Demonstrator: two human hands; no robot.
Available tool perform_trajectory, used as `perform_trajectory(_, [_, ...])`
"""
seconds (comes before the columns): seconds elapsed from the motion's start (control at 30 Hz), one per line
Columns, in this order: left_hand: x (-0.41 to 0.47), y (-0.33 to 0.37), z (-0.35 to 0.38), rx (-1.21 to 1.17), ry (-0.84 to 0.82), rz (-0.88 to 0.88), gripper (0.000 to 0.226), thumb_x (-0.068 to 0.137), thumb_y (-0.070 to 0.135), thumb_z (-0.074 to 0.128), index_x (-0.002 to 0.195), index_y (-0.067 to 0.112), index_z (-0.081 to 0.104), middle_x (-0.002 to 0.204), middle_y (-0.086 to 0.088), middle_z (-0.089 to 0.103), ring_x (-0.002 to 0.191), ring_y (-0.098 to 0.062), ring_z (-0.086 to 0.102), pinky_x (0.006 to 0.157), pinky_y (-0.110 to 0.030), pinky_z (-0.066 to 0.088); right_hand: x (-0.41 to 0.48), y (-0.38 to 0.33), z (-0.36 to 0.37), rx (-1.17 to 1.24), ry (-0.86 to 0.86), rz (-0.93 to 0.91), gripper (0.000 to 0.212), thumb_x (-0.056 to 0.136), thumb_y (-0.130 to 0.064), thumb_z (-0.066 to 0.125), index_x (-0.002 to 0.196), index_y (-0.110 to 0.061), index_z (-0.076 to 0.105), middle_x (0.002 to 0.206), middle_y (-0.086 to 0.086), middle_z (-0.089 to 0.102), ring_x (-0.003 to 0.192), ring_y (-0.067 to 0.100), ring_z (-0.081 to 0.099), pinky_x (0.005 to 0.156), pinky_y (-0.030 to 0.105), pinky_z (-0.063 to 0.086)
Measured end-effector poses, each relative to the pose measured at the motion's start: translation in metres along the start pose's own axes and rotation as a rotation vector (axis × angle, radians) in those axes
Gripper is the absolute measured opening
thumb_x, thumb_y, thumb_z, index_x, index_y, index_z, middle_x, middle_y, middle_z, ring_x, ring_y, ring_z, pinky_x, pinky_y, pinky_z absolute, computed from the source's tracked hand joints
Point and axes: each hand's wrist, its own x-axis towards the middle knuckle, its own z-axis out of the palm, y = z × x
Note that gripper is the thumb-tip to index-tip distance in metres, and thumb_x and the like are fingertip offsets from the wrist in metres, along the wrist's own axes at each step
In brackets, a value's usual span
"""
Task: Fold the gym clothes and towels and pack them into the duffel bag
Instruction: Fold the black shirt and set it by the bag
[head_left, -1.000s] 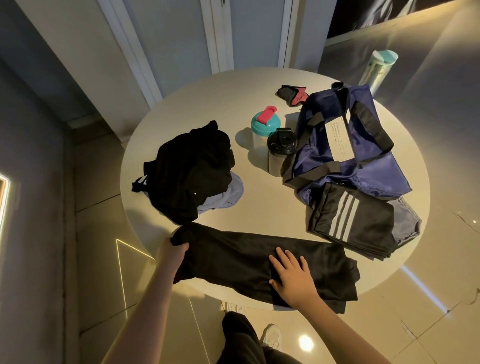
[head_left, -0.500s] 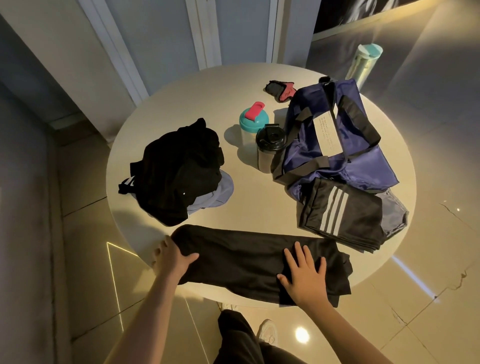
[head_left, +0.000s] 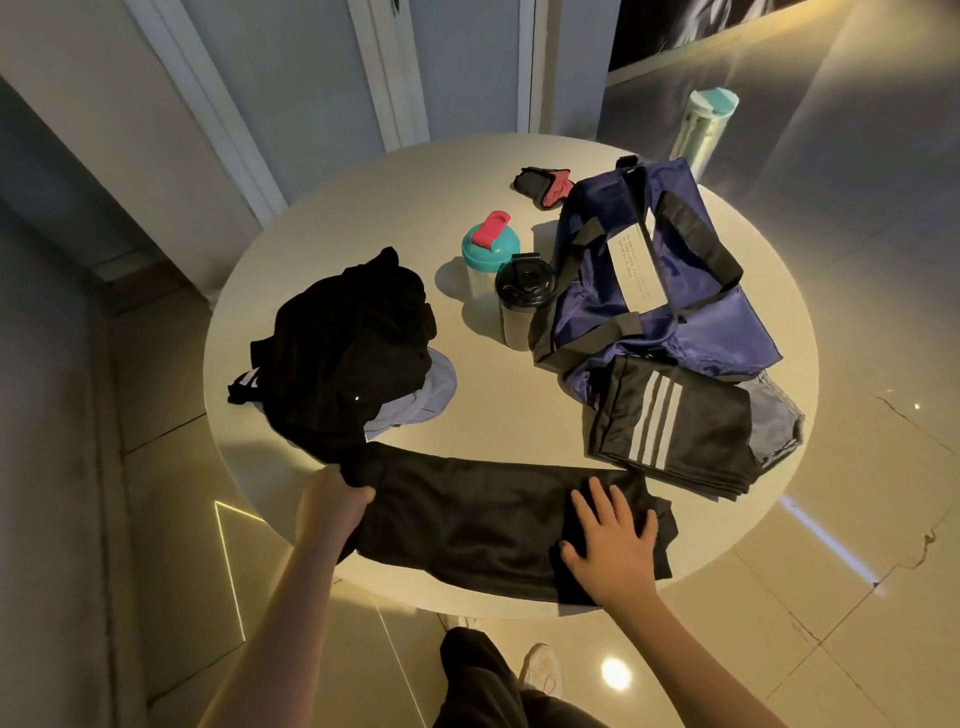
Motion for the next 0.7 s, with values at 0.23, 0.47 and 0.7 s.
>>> perform_trajectory(0.23, [-0.053,0.079,0.004,-0.028,-0.005,0.235,0.042,0.083,0.022,0.068,0.119,0.007,0.053,0.106,-0.012,0.063,0.101,-0.028,0.061,0.076,-0.025,0.038,-0.002,0.008,0.004,0.043,-0.092,-0.02,0.067,0.094,-0.052,0.037,0.151,-0.032,0.006,0.159,-0.003,-0.006,0.146,0.022,-0.005,0.116,0.051,0.001])
perform_trajectory(0.47, [-0.096,0.134,0.018,0.108,-0.103,0.295,0.046,0.094,0.021,0.054,0.136,0.012,0.039,0.125,-0.01,0.056,0.113,-0.027,0.057,0.083,-0.029,0.043,-0.019,0.028,-0.001,0.141,0.033,0.171,0.057,0.095,-0.043,0.041,0.148,-0.029,0.024,0.159,-0.004,0.007,0.146,0.021,0.003,0.117,0.046,0.008])
perform_trajectory(0.7, [-0.113,0.153,0.074,-0.075,-0.266,0.339,0.055,0.091,0.013,0.056,0.141,0.012,0.033,0.139,-0.01,0.043,0.125,-0.028,0.046,0.101,-0.036,0.043,-0.018,0.035,0.002,0.657,-0.008,0.077,0.045,0.097,-0.008,0.043,0.141,-0.017,0.041,0.155,-0.003,0.022,0.143,0.017,0.016,0.116,0.028,0.007])
